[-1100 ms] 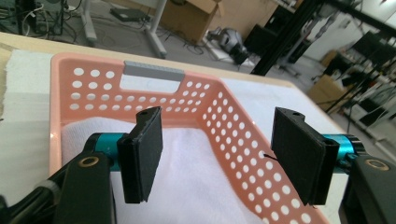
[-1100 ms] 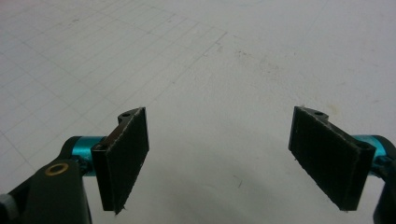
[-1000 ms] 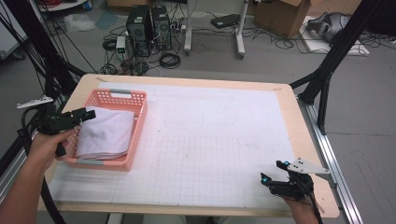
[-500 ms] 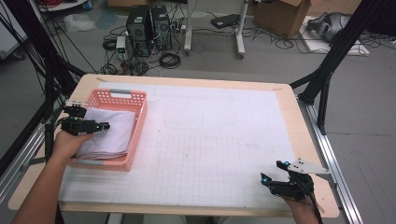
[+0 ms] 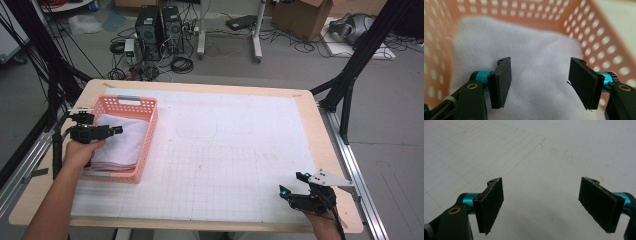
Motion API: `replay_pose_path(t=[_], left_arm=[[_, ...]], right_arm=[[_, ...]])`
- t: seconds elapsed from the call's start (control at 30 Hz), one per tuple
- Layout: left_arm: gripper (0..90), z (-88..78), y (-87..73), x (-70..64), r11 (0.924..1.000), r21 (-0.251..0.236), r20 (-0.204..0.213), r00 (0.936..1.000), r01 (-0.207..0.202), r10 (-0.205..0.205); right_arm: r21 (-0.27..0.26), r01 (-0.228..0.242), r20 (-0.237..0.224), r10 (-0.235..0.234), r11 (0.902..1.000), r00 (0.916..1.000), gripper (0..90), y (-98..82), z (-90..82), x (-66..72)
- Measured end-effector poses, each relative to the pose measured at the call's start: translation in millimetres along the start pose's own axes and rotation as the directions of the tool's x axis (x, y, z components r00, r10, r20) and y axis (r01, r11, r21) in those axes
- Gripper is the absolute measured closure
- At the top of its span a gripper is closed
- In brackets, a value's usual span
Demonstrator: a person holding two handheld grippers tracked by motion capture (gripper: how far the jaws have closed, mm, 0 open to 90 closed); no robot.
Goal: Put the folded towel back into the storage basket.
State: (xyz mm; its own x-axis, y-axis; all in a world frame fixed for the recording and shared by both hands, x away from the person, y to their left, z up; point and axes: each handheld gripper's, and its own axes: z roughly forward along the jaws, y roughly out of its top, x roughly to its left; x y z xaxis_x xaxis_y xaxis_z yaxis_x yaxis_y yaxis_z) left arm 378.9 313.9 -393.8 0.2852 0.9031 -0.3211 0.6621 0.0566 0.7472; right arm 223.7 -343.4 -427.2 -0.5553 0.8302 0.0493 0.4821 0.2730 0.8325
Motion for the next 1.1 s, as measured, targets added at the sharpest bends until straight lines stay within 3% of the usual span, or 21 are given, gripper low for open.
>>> replay_pose_path(t=[0.03, 0.07, 0.1, 0.13, 0.2, 0.23, 0.27, 0.33, 0.4, 0.47, 0.5, 0.53, 0.57, 0.7, 0.73, 0.77, 0.87, 0.93, 0.97, 1.03, 1.1], left_arm=[[34.9, -9.6, 1.6, -0.1, 0.9977, -0.066, 0.02, 0.9997, -0.012, 0.013], [34.0, -9.6, 1.6, -0.1, 0.9977, -0.066, 0.02, 0.9997, -0.012, 0.013], [32.6, -16.7, 2.2, -1.2, 0.994, -0.107, 0.038, 0.9989, -0.022, 0.026], [31.5, -27.9, 2.3, -4.6, 0.9837, -0.173, 0.067, 0.9959, -0.048, 0.061], [28.2, -37.2, 1.6, -8.4, 0.9707, -0.233, 0.095, 0.9922, -0.058, 0.082], [27.2, -37.2, 1.6, -8.4, 0.9707, -0.233, 0.095, 0.9922, -0.058, 0.082], [24.5, -45.7, -0.1, -13.7, 0.9543, -0.292, 0.121, 0.9873, -0.064, 0.103], [19.3, -51.6, -2.7, -20.9, 0.9403, -0.33, 0.13, 0.9828, -0.082, 0.131], [18.9, -54.1, -4.0, -25.0, 0.9358, -0.338, 0.128, 0.9802, -0.1, 0.151], [19.0, -59.9, -9.2, -38.7, 0.9159, -0.383, 0.149, 0.9703, -0.121, 0.19], [19.0, -59.9, -9.2, -38.7, 0.9159, -0.383, 0.149, 0.9703, -0.121, 0.19], [19.0, -62.0, -14.3, -49.1, 0.9049, -0.402, 0.157, 0.9631, -0.139, 0.218], [19.1, -62.0, -14.3, -49.1, 0.9049, -0.402, 0.157, 0.9631, -0.139, 0.218], [19.5, -59.8, -26.7, -73.6, 0.8873, -0.425, 0.179, 0.9443, -0.179, 0.276], [19.7, -58.8, -31.6, -85.9, 0.8772, -0.433, 0.184, 0.9325, -0.207, 0.311], [19.7, -58.8, -31.6, -85.9, 0.8772, -0.433, 0.184, 0.9325, -0.207, 0.311], [19.8, -57.5, -37.8, -103.6, 0.8635, -0.449, 0.198, 0.9165, -0.231, 0.348], [19.8, -55.7, -41.2, -114.1, 0.8598, -0.452, 0.211, 0.9083, -0.237, 0.361], [19.8, -53.5, -44.2, -123.1, 0.8563, -0.452, 0.224, 0.8978, -0.249, 0.379], [19.8, -51.6, -46.0, -128.3, 0.8579, -0.45, 0.235, 0.8941, -0.248, 0.381], [19.8, -45.8, -51.8, -144.2, 0.8588, -0.439, 0.261, 0.8774, -0.263, 0.403]], right_arm=[[0.002, -0.003, -0.001, 0.003, 1.0, 1.0, 19.1, 0.0, -0.3, 0.2], [0.0, -0.002, 0.0, 0.002, 1.0, 1.0, 19.1, 0.1, -0.3, 0.3], [0.0, -0.003, -0.001, 0.003, 1.0, 1.0, 19.1, 0.4, -0.4, 0.7], [-0.005, 0.001, -0.002, -0.001, 1.0, 1.0, 19.1, 0.8, 0.0, 0.6], [-0.007, 0.003, 0.001, -0.003, 1.0, 1.0, 19.1, 1.6, 0.3, 1.6], [-0.005, 0.004, 0.0, -0.004, 1.0, 1.0, 19.1, 1.9, 0.2, 2.2], [-0.009, 0.005, 0.001, -0.005, 0.9999, 1.0, 19.1, 2.4, 0.4, 3.0], [-0.015, 0.014, 0.007, -0.014, 0.9998, 0.9999, 19.1, 3.2, 0.0, 3.9], [-0.028, 0.02, 0.017, -0.019, 0.9994, 0.9997, 19.1, 4.2, -1.1, 4.3], [-0.038, 0.023, 0.028, -0.022, 0.999, 0.9994, 19.1, 5.6, -2.8, 4.6], [-0.041, 0.018, 0.031, -0.017, 0.999, 0.9994, 19.1, 5.9, -3.2, 5.2], [-0.046, 0.023, 0.034, -0.021, 0.9987, 0.9992, 19.1, 6.5, -3.8, 5.3], [-0.048, 0.021, 0.036, -0.02, 0.9986, 0.9992, 19.1, 6.8, -4.1, 5.6], [-0.054, 0.027, 0.042, -0.025, 0.9982, 0.9988, 19.1, 7.8, -4.5, 5.1], [-0.058, 0.022, 0.04, -0.02, 0.9981, 0.999, 19.1, 8.7, -4.2, 5.2], [-0.058, 0.021, 0.04, -0.019, 0.9981, 0.999, 19.1, 8.9, -4.3, 5.4], [-0.064, 0.027, 0.041, -0.025, 0.9976, 0.9989, 19.1, 9.8, -4.7, 5.6], [-0.068, 0.024, 0.041, -0.022, 0.9974, 0.9989, 19.1, 9.9, -4.9, 5.9], [-0.072, 0.021, 0.038, -0.018, 0.9972, 0.9991, 19.1, 10.3, -5.3, 5.8], [-0.073, 0.022, 0.04, -0.019, 0.9971, 0.999, 19.1, 10.4, -5.4, 5.6], [-0.077, 0.018, 0.04, -0.015, 0.9968, 0.9991, 19.1, 10.6, -5.9, 5.7]])
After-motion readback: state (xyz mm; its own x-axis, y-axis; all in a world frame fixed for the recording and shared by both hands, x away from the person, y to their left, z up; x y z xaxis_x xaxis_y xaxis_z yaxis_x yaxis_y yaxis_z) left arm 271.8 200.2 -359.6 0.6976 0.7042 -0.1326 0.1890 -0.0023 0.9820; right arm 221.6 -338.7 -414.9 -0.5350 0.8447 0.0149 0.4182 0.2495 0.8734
